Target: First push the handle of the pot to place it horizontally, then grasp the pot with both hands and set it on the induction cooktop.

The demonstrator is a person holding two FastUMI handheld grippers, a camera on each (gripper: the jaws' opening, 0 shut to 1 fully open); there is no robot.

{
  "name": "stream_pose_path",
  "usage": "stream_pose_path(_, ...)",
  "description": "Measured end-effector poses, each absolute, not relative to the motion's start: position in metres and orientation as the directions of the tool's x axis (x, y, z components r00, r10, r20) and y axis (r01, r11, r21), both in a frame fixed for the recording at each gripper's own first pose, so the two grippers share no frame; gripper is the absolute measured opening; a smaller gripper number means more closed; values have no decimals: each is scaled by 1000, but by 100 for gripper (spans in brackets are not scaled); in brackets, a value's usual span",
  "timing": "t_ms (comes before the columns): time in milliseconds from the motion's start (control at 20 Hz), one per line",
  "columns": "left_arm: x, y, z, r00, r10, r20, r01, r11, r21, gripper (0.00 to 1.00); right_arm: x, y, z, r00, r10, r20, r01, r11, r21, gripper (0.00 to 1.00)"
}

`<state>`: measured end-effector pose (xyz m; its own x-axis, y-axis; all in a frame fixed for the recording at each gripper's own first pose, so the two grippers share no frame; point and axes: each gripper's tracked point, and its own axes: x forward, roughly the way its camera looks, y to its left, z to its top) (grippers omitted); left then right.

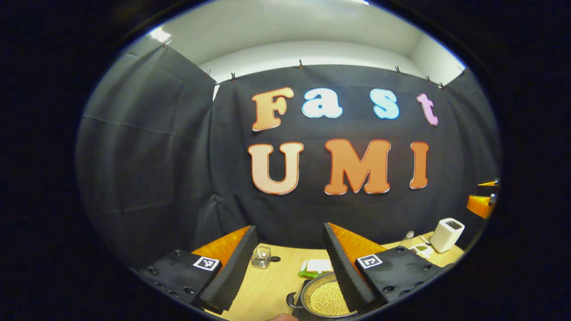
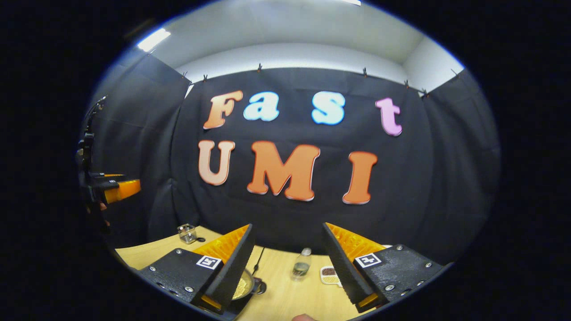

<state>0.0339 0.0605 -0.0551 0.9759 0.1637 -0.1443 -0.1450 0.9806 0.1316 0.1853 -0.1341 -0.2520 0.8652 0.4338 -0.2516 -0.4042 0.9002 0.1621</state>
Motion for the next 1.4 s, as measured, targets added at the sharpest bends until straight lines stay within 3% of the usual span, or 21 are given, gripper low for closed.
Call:
stream_pose_path(400, -8, 67, 98, 987, 141, 77, -149, 984, 103, 99, 192, -233, -153, 939, 322, -118, -305, 941, 144, 98)
stream_pose_path(450, -12, 70, 108, 985, 142, 95, -151, 984, 94, 99, 194, -244, -145, 950, 296, -100, -281, 949, 145, 91)
stream_pose_path(500, -19, 68, 113, 985, 133, 108, -142, 987, 79, 99, 195, -253, -142, 956, 278, -93, -262, 953, 152, 97)
stream_pose_path(700, -31, 65, 102, 993, 100, 65, -105, 992, 71, 99, 183, -268, -133, 945, 314, -91, -290, 934, 208, 95)
stream_pose_path(1000, -22, 66, 101, 986, 129, 102, -136, 989, 65, 98, 190, -299, -122, 966, 257, -25, -245, 944, 220, 94)
stream_pose_path(1400, 6, 41, 73, 992, 83, 100, -90, 994, 66, 95, 190, -280, -149, 953, 295, -72, -273, 936, 223, 94)
